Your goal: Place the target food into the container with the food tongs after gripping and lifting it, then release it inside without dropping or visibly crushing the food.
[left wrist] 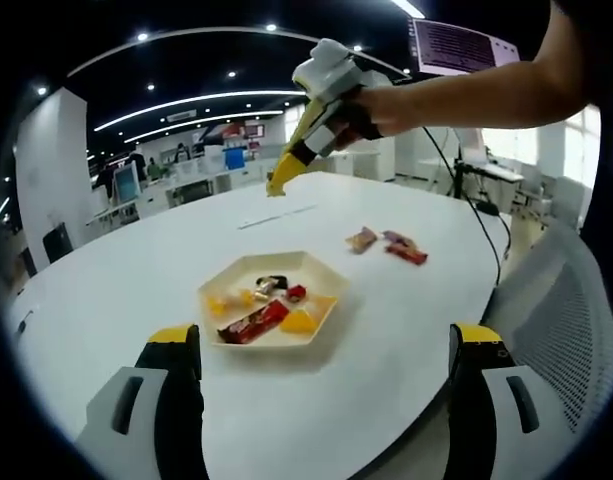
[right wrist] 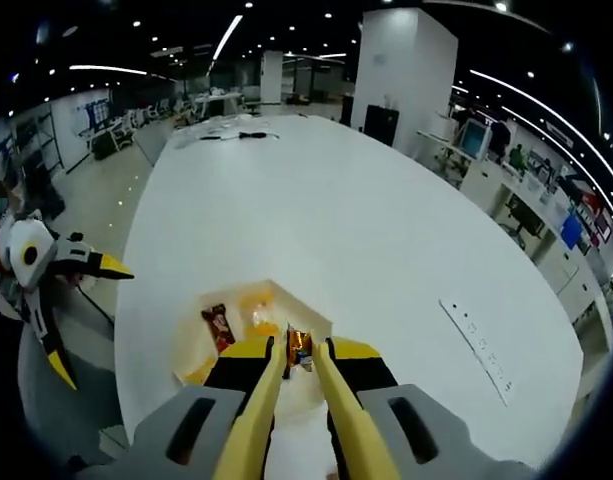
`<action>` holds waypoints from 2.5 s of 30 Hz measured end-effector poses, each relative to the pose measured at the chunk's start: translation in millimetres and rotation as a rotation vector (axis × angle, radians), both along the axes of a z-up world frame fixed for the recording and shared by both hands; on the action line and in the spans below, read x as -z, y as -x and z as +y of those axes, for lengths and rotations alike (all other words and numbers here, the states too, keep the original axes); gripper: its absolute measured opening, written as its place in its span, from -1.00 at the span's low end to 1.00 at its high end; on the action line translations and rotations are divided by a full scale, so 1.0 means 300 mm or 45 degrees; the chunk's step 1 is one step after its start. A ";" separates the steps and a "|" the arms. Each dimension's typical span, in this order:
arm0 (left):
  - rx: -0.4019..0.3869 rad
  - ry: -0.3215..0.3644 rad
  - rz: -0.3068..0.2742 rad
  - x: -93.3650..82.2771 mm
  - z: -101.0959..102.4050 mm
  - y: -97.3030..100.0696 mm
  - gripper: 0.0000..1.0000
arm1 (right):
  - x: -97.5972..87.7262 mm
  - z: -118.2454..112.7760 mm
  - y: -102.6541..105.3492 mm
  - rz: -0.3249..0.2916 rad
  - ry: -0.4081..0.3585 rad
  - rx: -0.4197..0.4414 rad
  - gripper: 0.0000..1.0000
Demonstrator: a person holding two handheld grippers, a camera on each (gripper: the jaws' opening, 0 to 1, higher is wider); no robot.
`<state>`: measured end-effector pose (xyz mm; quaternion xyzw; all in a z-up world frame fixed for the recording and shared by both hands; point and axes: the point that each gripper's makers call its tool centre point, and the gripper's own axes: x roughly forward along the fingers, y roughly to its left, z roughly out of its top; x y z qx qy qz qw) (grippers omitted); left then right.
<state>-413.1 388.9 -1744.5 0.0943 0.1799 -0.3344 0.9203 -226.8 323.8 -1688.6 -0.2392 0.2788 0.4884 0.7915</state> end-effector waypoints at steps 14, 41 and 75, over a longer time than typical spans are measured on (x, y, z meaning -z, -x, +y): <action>0.000 -0.001 -0.006 -0.002 0.001 -0.002 0.98 | -0.012 0.173 0.030 0.002 -0.014 -0.091 -0.62; 0.004 -0.004 -0.001 0.001 -0.001 -0.001 0.98 | -0.033 0.202 0.036 -0.030 -0.052 -0.136 -0.48; 0.023 -0.015 0.006 0.008 -0.009 0.006 0.98 | -0.047 -0.046 0.023 -0.097 -0.024 -0.080 -0.43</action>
